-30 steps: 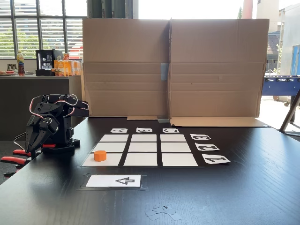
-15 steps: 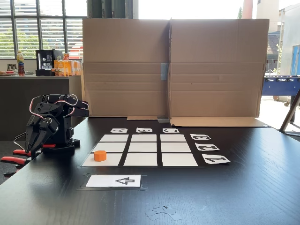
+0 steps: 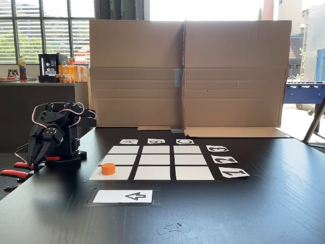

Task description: Pick up the round, orange token and place it in the grid on square A1.

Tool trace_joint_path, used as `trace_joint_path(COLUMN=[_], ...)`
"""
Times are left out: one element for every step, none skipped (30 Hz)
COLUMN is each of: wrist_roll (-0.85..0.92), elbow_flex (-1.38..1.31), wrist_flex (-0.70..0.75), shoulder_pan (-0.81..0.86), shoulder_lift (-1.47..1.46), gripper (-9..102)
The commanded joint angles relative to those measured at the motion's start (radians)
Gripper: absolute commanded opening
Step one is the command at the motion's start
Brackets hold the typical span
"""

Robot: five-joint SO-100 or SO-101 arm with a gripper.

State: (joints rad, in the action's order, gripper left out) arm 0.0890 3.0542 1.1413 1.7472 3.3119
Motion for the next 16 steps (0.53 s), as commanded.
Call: trace_joint_path(wrist_roll=[0.006, 0.006, 0.006, 0.006, 0.006, 0.006, 0.006, 0.006, 0.006, 0.006, 0.005, 0.005, 0.005, 0.005, 0.005, 0.005], elbow_flex=[0.003, 0.003, 0.003, 0.003, 0.003, 0.003, 0.003, 0.003, 0.003, 0.003, 0.003, 0.003, 0.003, 0.003, 0.003, 0.003], wrist_flex=[-0.002, -0.002, -0.002, -0.002, -0.002, -0.002, -0.002, -0.002, -0.002, -0.002, -0.002, -0.002, -0.002, -0.002, -0.002, -0.002], shoulder_pan=[0.057, 0.057, 0.057, 0.057, 0.057, 0.057, 0.057, 0.057, 0.057, 0.057, 0.057, 0.057, 0.057, 0.057, 0.057, 0.057], shoulder_lift=[0.000, 0.000, 0.000, 0.000, 0.000, 0.000, 0.000, 0.000, 0.000, 0.000, 0.000, 0.000, 0.002, 0.005, 0.006, 0.006], gripper=[3, 3, 3, 3, 3, 3, 3, 3, 3, 3, 3, 3, 3, 3, 3, 3])
